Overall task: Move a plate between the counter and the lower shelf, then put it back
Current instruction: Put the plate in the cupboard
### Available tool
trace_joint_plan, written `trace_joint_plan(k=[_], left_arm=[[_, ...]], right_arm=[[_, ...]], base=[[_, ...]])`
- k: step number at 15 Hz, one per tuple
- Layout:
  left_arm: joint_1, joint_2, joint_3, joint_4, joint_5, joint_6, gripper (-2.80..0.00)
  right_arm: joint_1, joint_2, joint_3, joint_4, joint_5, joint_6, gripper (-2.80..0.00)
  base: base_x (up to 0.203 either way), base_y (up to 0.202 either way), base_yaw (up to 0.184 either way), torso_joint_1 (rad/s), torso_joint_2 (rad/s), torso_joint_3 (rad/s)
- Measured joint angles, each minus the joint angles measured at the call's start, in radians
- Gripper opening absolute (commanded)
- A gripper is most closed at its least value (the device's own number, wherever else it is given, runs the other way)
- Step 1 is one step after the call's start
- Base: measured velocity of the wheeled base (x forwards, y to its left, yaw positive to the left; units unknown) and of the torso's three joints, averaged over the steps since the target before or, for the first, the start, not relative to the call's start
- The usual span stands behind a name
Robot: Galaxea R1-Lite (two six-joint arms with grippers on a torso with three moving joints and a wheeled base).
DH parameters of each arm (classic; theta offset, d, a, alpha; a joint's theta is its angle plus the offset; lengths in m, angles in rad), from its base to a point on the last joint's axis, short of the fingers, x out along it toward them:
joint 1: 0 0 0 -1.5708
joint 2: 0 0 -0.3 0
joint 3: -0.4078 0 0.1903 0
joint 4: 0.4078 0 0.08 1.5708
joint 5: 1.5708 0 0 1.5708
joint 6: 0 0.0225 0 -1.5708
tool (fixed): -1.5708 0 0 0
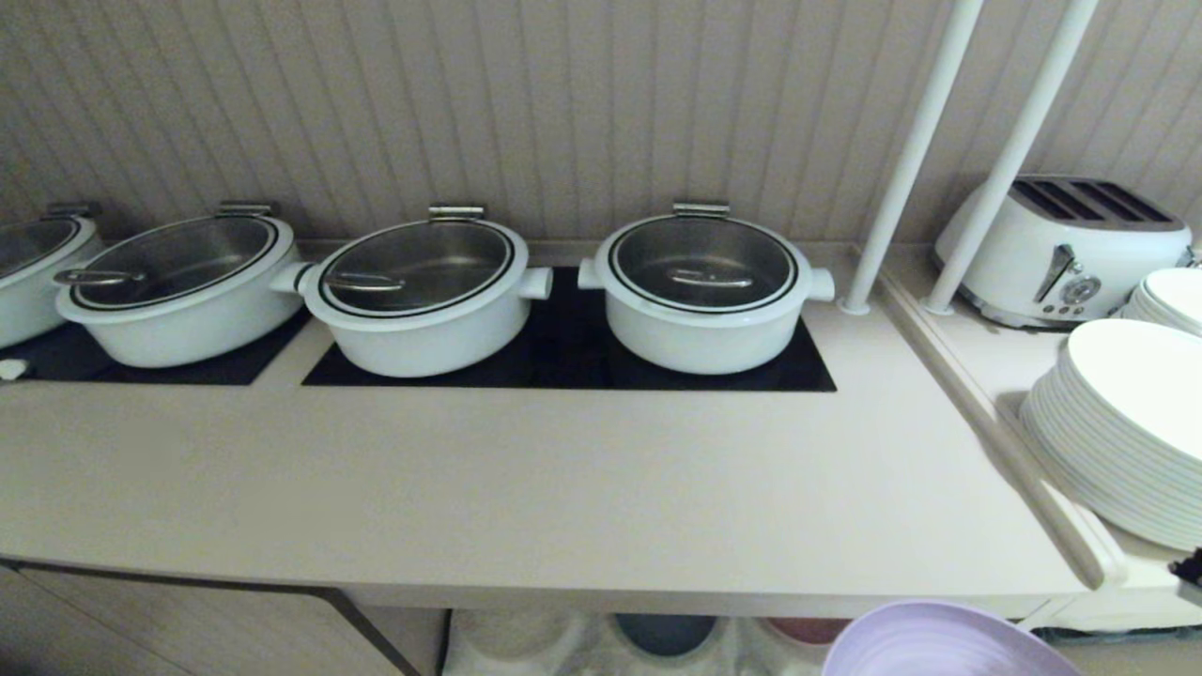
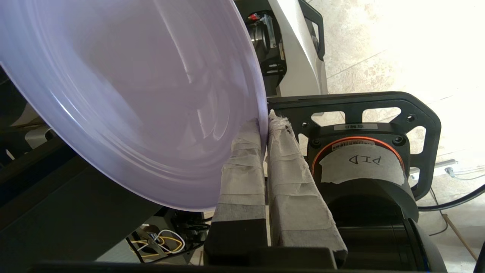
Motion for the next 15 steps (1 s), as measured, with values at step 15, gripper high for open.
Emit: trace_joint_plan(k=[15], left_arm=[[0.0,0.0,0.0,0.0,0.0,0.0,-2.8]], right_arm=[[0.0,-0.005,0.008,0.0,0.0,0.0,-2.8]], base=[[0.0,0.0,0.0,0.0,0.0,0.0]])
